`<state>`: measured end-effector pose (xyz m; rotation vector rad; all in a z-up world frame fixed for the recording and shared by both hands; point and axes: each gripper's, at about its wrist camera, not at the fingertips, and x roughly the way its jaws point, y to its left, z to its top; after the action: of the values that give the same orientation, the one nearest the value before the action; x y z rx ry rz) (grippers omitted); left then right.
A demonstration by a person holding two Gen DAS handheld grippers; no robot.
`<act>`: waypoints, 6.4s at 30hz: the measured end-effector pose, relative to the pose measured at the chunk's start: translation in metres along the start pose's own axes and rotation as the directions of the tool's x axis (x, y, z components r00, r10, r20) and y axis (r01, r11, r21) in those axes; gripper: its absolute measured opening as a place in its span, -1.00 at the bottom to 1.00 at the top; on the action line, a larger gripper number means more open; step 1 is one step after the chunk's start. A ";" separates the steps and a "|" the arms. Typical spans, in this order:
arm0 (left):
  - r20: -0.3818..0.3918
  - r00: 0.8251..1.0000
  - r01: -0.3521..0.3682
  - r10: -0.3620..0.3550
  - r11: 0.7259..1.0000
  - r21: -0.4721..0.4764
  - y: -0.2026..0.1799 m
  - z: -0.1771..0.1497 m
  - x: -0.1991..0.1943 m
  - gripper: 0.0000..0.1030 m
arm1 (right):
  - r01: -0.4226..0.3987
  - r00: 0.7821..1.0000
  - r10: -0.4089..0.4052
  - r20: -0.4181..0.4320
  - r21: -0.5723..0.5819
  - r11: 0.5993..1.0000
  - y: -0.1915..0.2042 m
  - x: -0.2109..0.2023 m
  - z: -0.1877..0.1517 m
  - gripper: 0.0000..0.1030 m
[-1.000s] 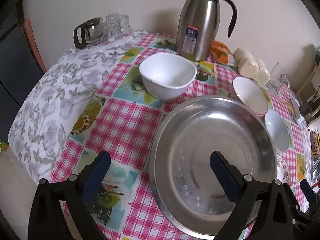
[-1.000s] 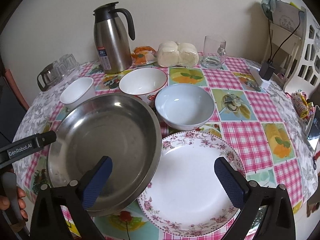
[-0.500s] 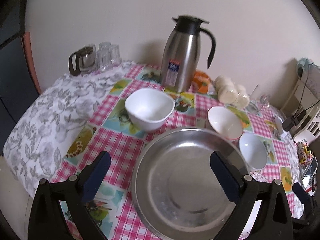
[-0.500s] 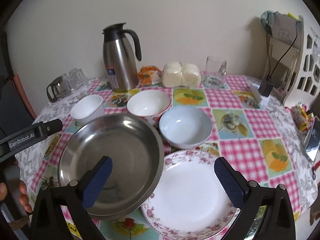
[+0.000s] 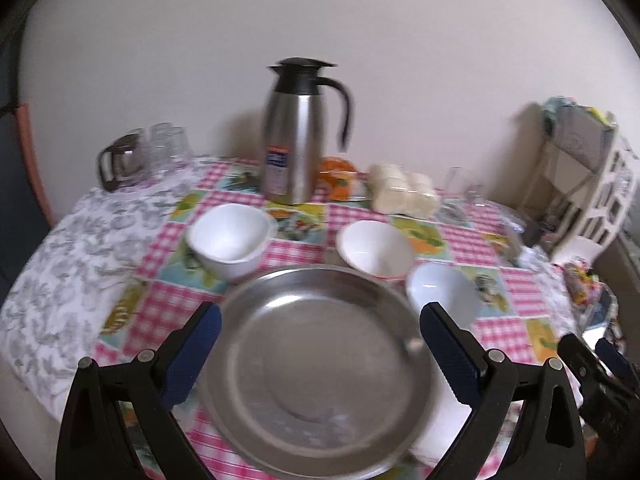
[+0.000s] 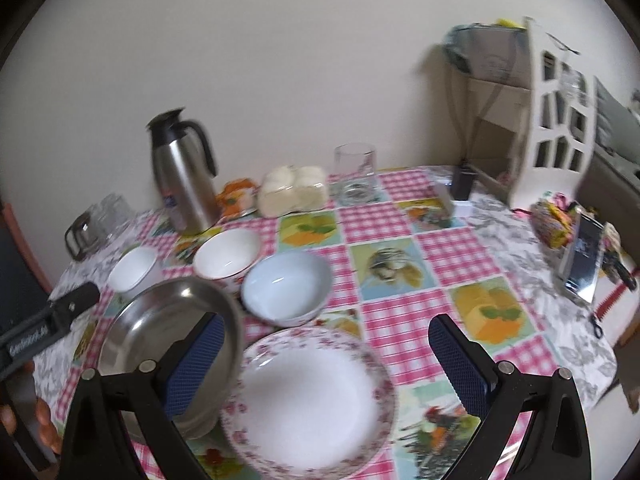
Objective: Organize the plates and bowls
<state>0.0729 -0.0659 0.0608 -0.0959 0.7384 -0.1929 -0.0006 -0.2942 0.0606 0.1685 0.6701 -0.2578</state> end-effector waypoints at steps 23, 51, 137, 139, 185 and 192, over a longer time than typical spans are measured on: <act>-0.221 0.960 0.191 -0.173 0.980 0.062 -0.111 -0.054 0.014 0.99 | 0.087 0.995 -0.073 -0.067 0.228 0.970 -0.116 -0.007 -0.017 1.00; -0.447 0.881 0.089 -0.154 0.983 -0.162 -0.087 -0.101 0.062 0.43 | -0.041 0.916 0.141 -0.375 0.263 0.964 -0.098 0.090 -0.071 -0.09; -0.419 0.882 0.134 -0.216 0.967 -0.216 -0.100 -0.112 0.116 -0.68 | -0.082 0.932 0.178 -0.315 0.295 0.952 -0.131 0.086 -0.059 -0.74; -0.419 0.882 0.137 -0.216 0.968 -0.211 -0.100 -0.112 0.114 -0.69 | -0.083 0.933 0.176 -0.313 0.289 0.954 -0.131 0.084 -0.057 -0.74; -0.181 0.955 0.198 -0.233 0.961 -0.191 -0.031 -0.041 0.036 -0.69 | -0.229 0.959 0.250 -0.133 0.156 0.961 -0.046 0.030 -0.012 -0.73; -0.173 0.961 0.171 -0.215 0.956 -0.237 0.003 -0.035 0.034 -0.69 | -0.256 0.950 0.275 -0.145 0.135 0.957 -0.014 0.037 -0.011 -0.73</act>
<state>0.0746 -0.0708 0.0123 -0.3664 0.9481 -0.3108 0.0167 -0.3120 0.0275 0.3903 0.7862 -0.0217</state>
